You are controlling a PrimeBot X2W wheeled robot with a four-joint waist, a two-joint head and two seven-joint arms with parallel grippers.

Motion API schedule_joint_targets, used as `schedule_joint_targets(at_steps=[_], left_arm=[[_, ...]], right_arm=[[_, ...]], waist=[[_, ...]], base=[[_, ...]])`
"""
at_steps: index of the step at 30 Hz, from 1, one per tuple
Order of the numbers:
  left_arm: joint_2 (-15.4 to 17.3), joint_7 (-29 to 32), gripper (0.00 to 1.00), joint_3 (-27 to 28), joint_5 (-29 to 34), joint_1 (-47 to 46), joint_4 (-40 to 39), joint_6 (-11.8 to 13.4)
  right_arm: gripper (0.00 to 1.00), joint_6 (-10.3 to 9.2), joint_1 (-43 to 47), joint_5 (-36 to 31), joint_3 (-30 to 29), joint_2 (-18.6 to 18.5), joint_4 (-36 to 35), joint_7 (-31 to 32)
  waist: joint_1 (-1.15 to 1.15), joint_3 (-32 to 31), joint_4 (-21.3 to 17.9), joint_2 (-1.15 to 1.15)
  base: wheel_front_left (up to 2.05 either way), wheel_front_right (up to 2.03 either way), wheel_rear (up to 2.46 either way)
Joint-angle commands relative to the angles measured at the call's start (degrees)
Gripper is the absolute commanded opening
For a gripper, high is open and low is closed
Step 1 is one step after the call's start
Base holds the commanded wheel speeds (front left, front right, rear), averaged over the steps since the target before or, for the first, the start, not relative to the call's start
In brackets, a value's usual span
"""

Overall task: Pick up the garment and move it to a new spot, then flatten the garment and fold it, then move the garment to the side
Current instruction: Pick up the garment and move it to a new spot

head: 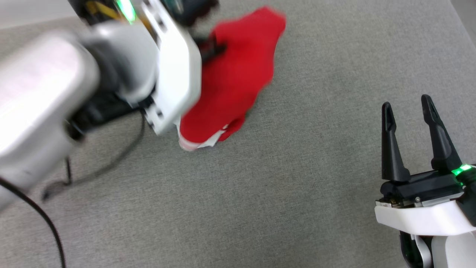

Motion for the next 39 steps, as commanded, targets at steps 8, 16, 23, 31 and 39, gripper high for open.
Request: schedule_joint_targets(at_steps=[8, 16, 23, 31, 39], left_arm=[[-3.59, -6.1, 0.0, -7.59, 0.44, 10.48, 7.67, -0.01], [-7.45, -8.41, 0.0, -11.39, 0.85, 16.44, 13.63, -0.01], [-9.16, -18.84, 1.0, -9.54, 3.16, 13.34, 13.98, -0.01], [-9.15, -37.01, 1.0, -2.21, 8.33, 15.07, 13.23, 7.09], [-7.6, -49.75, 1.0, 2.84, 12.8, 23.58, 14.35, 19.96]], right_arm=[[1.0, -0.02, -1.18, -0.17, 0.42, 0.16, 1.05, -0.12], [1.0, -0.02, -1.14, -0.17, 0.62, 0.16, 2.18, -0.12], [1.0, -0.02, 0.14, -1.11, 0.63, 0.15, 3.22, -0.12], [1.0, -0.02, 2.51, -2.36, 0.49, 0.15, 3.96, -0.12], [1.0, -0.02, 4.22, -2.99, -0.41, 0.15, 4.35, -0.11]], waist=[[0.0, 2.84, -1.44, 0.0], [0.0, 3.57, -1.26, 0.0], [0.0, 0.16, 0.85, 0.0], [0.0, -5.15, 4.3, 0.0], [0.0, -8.05, 7.99, 0.0]], base=[[0.0, 0.0, 0.0], [0.0, 0.0, 0.0], [0.0, 0.0, 0.0], [0.0, 0.0, 0.0], [0.0, 0.0, 0.0]])
